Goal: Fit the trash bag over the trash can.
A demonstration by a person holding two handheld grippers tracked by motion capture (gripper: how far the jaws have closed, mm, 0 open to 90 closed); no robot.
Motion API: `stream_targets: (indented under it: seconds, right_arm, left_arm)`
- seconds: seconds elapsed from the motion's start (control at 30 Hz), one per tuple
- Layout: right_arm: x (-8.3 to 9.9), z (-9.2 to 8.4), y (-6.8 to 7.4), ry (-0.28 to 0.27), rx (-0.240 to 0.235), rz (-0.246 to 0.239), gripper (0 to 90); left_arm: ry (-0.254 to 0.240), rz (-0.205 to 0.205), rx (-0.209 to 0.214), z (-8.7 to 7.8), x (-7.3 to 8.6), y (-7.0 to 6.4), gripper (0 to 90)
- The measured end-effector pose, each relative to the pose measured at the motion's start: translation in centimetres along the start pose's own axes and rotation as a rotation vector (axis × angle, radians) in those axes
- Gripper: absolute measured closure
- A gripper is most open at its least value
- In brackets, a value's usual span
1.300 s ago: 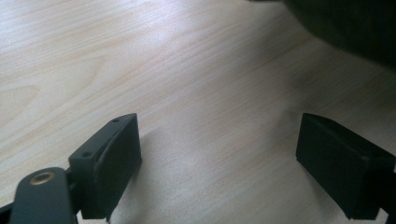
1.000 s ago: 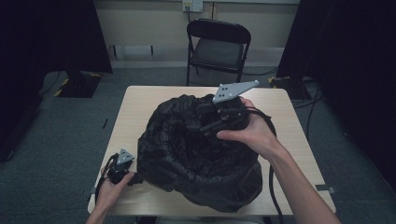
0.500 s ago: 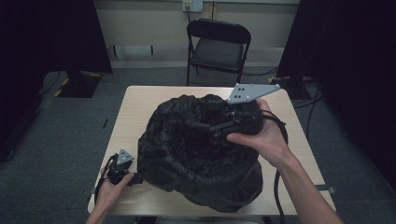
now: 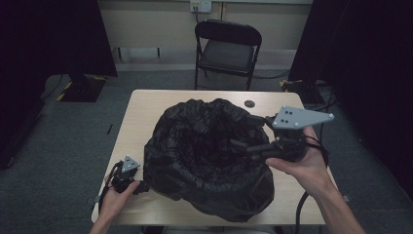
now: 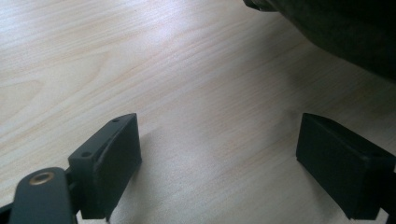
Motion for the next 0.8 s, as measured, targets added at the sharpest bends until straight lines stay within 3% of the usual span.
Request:
stream_targets:
  seconds: [0.53, 0.8]
  right_arm:
    - [3.5, -5.4, -1.0, -0.072, 0.134, 0.047, 17.3]
    - [7.5, -6.9, -2.9, -0.058, 0.194, 0.127, 13.7]
  left_arm:
    - [0.003, -0.009, -0.006, 0.0, 0.0, -0.1, 12.4]
    - [0.005, -0.012, -0.011, 0.0, 0.0, -0.1, 12.1]
Point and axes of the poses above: each handheld gripper's, and its own axes: z roughly forward along the jaws, x roughly out of its underside, y roughly to its left, the point moved 9 cm from there along z, roughly forward along the jaws, and after that the axes turned 4 degrees about -x, right-handed, at the moved point
